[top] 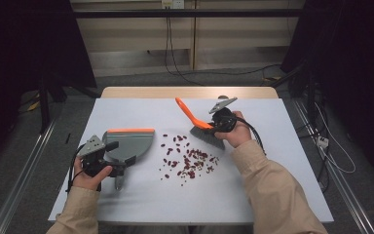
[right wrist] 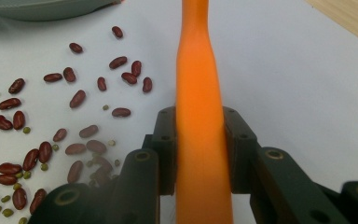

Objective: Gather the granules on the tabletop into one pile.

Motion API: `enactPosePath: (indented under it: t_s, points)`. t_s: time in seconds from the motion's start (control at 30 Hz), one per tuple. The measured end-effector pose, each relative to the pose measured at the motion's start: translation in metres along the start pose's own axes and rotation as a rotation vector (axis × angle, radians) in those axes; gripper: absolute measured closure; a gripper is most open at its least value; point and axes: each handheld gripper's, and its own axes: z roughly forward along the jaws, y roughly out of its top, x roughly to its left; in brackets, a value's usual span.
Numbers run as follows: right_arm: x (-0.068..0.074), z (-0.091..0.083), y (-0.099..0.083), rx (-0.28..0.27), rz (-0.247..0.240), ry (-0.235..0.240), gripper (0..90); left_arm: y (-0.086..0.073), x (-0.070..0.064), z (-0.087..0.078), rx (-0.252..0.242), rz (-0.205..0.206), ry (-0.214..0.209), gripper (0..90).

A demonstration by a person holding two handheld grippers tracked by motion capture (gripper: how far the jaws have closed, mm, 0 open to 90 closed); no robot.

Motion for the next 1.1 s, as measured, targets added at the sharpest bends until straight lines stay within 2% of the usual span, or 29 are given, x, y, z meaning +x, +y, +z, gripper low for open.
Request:
enactPosePath:
  t_s: [0.07, 0.17, 0.27, 0.4, 0.47, 0.57, 0.6, 0.67, 0.83, 1.1]
  points:
    - [-0.002, 0.000, 0.001, -0.022, 0.018, -0.001, 70.9, 0.000, 0.000, -0.001, -0.007, -0.002, -0.002, 6.5]
    - [-0.006, 0.003, 0.004, -0.097, 0.024, 0.001, 70.9, 0.000, 0.001, -0.001, -0.007, -0.005, 0.002, 6.5]
    - [-0.005, 0.009, 0.013, -0.158, -0.011, 0.006, 70.8, 0.000, 0.002, -0.002, -0.006, -0.005, 0.007, 6.5]
    - [-0.001, 0.023, 0.029, -0.196, -0.071, 0.008, 70.9, 0.000, 0.003, -0.002, -0.003, -0.009, 0.008, 6.5]
    - [0.001, 0.033, 0.036, -0.200, -0.127, 0.000, 70.8, 0.000, 0.004, -0.002, -0.006, -0.011, 0.011, 6.5]
    - [0.004, 0.049, 0.040, -0.184, -0.165, 0.010, 70.8, -0.002, 0.005, -0.004, -0.003, -0.014, 0.017, 6.4]
    - [0.006, 0.054, 0.041, -0.169, -0.181, 0.022, 70.8, -0.002, 0.006, -0.005, -0.002, -0.014, 0.021, 6.4]
    - [0.011, 0.059, 0.040, -0.175, -0.193, 0.061, 70.9, -0.003, 0.006, -0.007, -0.004, -0.017, 0.023, 6.5]
    - [0.025, 0.051, 0.039, -0.104, -0.297, 0.098, 70.9, -0.003, 0.006, -0.010, -0.013, -0.019, 0.029, 6.5]
    - [0.044, 0.031, 0.022, -0.076, -0.369, 0.146, 70.8, -0.003, 0.005, -0.009, -0.007, -0.012, 0.029, 6.5]
